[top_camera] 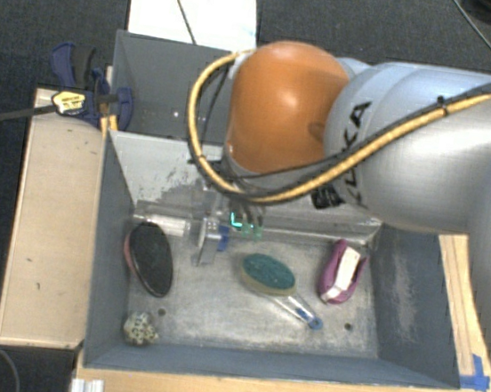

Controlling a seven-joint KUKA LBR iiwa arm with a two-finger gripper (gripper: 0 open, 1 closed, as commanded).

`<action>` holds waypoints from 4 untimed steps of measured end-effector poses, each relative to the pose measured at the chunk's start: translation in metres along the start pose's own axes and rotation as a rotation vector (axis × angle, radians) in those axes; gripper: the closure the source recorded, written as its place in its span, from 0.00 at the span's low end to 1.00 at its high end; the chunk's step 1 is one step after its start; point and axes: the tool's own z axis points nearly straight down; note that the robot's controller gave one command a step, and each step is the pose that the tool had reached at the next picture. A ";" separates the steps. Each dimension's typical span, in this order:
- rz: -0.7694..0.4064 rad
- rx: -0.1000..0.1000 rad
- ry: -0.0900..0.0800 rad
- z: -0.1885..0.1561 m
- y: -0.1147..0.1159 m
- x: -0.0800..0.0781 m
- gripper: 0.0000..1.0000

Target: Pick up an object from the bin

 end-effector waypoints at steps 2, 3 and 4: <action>-0.187 -0.002 -0.020 0.153 -0.113 -0.014 0.00; -0.366 0.002 -0.013 0.136 -0.152 -0.013 0.00; -0.383 0.002 -0.016 0.156 -0.147 -0.023 0.00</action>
Offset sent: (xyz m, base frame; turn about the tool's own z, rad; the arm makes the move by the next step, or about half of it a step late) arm -0.0081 -0.0573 -0.1574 -0.0388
